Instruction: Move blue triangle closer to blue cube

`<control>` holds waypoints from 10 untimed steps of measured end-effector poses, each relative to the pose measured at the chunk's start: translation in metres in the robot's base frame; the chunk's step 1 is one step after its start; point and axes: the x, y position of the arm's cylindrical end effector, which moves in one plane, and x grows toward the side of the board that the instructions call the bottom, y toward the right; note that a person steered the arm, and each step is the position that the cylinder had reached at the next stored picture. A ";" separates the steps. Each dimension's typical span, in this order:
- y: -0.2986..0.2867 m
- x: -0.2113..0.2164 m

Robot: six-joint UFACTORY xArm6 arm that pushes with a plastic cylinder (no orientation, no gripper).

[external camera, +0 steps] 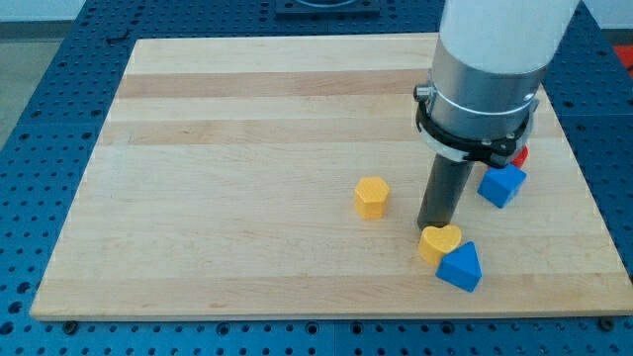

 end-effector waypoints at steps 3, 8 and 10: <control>-0.076 0.045; -0.010 0.084; 0.048 0.082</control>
